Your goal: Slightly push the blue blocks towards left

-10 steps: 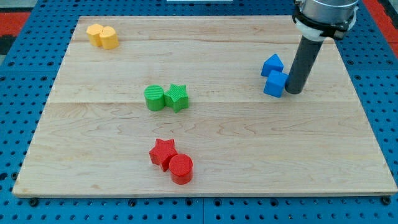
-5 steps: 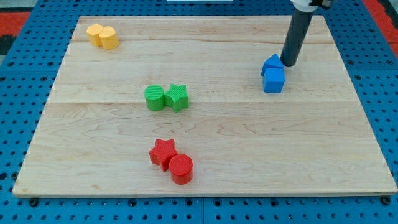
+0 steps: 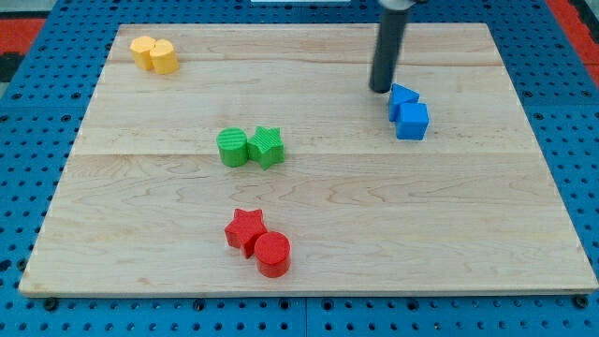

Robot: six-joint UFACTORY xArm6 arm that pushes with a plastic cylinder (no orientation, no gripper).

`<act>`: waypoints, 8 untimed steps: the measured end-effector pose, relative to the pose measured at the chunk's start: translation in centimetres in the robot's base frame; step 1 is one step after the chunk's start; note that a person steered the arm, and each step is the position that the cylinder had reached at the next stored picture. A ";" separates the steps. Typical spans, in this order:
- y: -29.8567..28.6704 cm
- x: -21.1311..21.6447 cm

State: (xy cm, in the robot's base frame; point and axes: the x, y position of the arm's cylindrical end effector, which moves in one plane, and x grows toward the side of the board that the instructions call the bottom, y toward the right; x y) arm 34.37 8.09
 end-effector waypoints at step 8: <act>3.9 -2.1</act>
